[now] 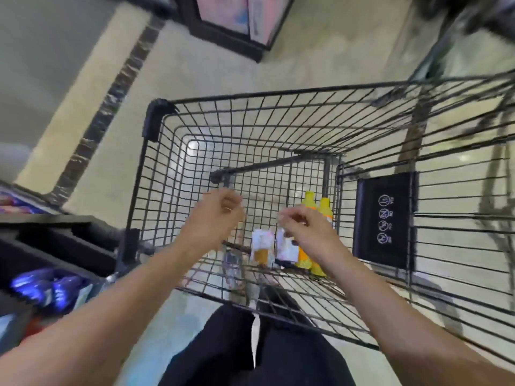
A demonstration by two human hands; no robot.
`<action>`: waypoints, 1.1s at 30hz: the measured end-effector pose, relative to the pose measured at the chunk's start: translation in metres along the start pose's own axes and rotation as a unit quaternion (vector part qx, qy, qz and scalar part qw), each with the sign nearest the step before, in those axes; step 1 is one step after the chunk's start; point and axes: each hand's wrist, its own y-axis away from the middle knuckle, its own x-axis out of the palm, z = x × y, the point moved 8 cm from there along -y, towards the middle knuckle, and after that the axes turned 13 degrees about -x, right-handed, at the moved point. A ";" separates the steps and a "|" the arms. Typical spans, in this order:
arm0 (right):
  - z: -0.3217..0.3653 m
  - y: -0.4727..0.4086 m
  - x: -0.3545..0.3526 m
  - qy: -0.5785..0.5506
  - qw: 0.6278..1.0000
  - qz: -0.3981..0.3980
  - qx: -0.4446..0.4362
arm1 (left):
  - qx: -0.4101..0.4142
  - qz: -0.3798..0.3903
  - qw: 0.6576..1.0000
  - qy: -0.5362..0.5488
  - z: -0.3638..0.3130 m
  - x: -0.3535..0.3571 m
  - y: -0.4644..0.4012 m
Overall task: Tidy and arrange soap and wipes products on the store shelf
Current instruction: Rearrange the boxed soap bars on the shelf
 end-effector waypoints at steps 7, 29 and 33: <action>0.165 0.099 0.007 -0.076 0.974 0.103 -0.187 | 0.110 -0.093 0.980 0.139 -0.036 -0.128 0.166; 0.303 0.490 0.229 0.024 0.662 0.564 -0.493 | 0.009 -0.583 0.688 0.433 0.291 -0.098 0.677; 0.284 0.604 0.305 0.012 0.603 0.620 -0.502 | -0.010 -0.638 0.615 0.463 0.376 -0.075 0.771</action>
